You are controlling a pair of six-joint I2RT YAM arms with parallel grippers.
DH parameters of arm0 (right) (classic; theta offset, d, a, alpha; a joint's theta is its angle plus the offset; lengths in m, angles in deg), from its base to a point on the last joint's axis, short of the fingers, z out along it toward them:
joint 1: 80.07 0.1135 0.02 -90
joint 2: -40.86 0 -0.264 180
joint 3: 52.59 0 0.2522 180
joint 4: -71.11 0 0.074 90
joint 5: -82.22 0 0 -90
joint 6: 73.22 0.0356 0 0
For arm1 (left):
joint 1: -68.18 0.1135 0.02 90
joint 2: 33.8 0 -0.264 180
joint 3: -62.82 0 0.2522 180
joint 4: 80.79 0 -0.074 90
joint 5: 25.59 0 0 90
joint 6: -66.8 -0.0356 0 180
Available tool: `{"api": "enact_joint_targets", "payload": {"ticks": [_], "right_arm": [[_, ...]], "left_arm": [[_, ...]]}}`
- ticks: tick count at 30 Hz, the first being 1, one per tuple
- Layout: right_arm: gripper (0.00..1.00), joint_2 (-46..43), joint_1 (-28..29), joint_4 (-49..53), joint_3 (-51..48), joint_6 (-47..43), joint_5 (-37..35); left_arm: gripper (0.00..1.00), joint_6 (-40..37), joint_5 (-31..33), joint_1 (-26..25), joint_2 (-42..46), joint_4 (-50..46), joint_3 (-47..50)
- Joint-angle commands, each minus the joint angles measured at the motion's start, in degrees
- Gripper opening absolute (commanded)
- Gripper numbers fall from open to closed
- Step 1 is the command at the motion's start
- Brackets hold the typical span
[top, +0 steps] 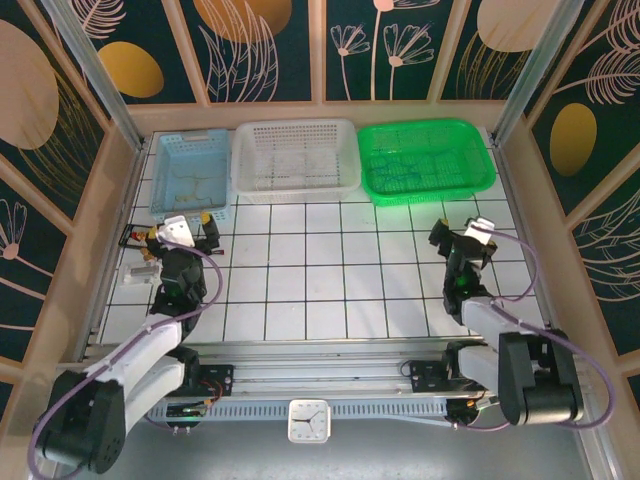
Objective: Untangle the cables
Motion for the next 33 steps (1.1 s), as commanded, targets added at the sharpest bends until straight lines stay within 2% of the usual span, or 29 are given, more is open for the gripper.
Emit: {"api": "enact_joint_targets", "payload": {"ticks": [1,2,4,6,9,10,11,12,14,16,17,18,20,24,33], "right_arm": [[0.99,5.1,-0.7,-17.0,-2.8,-4.3,3.6],[0.99,5.6,-0.7,-17.4,-2.5,-5.0,5.1],[0.99,8.2,-1.2,-26.6,-4.5,-6.1,8.2],[0.99,9.9,-2.3,-29.5,-4.3,-6.8,10.7],[0.99,12.1,-4.3,-31.0,-3.5,-7.9,14.3],[0.99,12.8,-5.1,-32.3,-3.8,-8.1,15.8],[0.99,15.3,-5.9,-36.8,-5.0,-8.0,16.7],[0.99,19.4,-6.8,-44.3,-6.7,-7.2,17.2],[0.99,28.4,-7.3,-59.7,-9.2,-7.0,17.0],[0.99,23.1,-7.5,-46.6,-6.4,-7.4,20.5],[0.99,24.0,-7.5,-45.1,-5.1,-7.7,20.7],[0.99,25.5,-7.5,-45.6,-3.8,-8.3,22.9],[0.99,24.7,-7.5,-36.8,-0.1,-8.4,23.3],[0.99,24.9,-7.1,-36.1,0.6,-8.9,22.6],[0.99,25.0,-6.4,-35.5,0.9,-9.3,22.1]], "left_arm": [[0.99,-2.0,0.2,1.9,-8.0,17.2,3.2],[0.99,-2.8,-0.8,2.2,-10.8,21.0,3.9],[0.99,-3.5,-1.3,2.7,-18.4,30.1,4.9],[0.99,-5.1,-2.2,3.1,-24.0,37.7,5.0],[0.99,-4.9,-6.0,4.8,-28.3,36.6,2.5],[0.99,-4.8,-7.2,5.4,-30.2,39.4,2.8],[0.99,-4.2,-7.1,5.9,-30.8,40.4,2.9],[0.99,-3.2,-9.3,6.9,-29.7,38.1,2.9],[0.99,-2.9,-12.5,8.1,-30.3,39.6,3.5],[0.99,-3.1,-16.9,9.1,-32.0,41.0,4.1],[0.99,-3.7,-18.3,9.2,-33.6,42.9,3.9],[0.99,-3.4,-18.9,9.4,-33.5,40.4,2.8],[0.99,-2.8,-21.6,10.7,-33.4,36.2,0.6],[0.99,-0.9,-22.0,12.2,-33.4,31.9,-1.5],[0.99,-0.5,-21.2,12.4,-33.4,31.9,-1.7]]}}
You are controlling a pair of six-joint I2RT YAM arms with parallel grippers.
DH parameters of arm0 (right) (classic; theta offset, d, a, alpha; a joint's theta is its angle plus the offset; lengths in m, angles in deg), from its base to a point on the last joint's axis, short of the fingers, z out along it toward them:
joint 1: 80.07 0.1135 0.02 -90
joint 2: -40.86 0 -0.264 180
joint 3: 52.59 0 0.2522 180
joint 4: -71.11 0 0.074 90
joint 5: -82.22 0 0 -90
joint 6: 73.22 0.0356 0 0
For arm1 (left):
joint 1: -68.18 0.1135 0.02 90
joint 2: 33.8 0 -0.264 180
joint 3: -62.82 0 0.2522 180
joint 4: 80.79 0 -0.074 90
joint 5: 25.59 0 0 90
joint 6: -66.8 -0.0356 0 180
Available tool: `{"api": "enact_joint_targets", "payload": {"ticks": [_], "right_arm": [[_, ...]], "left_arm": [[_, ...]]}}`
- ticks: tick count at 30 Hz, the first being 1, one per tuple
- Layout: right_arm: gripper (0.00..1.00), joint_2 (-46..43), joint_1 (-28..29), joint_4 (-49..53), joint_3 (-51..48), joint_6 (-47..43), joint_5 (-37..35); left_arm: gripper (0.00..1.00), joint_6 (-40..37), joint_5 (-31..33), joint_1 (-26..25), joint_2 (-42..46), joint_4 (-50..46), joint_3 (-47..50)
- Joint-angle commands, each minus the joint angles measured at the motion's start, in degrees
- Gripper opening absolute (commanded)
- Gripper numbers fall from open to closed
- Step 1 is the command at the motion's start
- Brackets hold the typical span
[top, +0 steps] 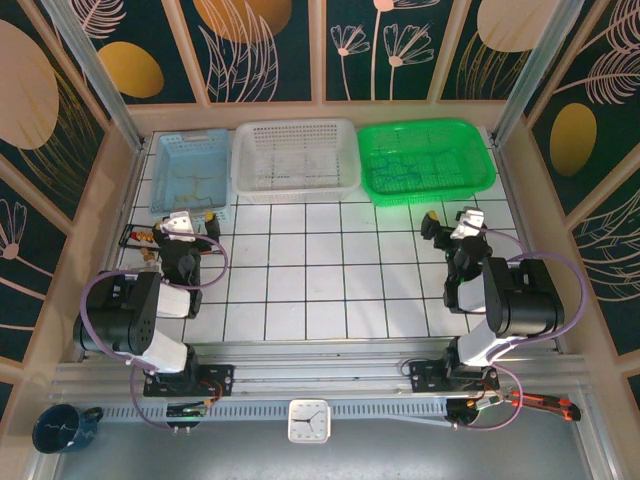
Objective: Untangle the cables
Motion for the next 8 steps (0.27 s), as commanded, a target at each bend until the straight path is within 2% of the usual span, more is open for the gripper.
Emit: {"api": "enact_joint_targets", "payload": {"ticks": [1,5,8], "right_arm": [[0.99,-0.2,0.4,0.0,0.5,-1.0,0.1],[0.99,-0.3,0.1,0.1,0.6,-0.9,0.7],[0.99,-1.3,0.2,-3.0,-1.5,-0.9,0.6]], "left_arm": [[0.99,1.0,-1.1,0.4,-0.3,0.2,-0.8],[0.99,1.0,-0.8,0.4,0.0,1.2,0.0],[0.99,0.2,-3.0,0.4,0.0,2.4,0.6]]}}
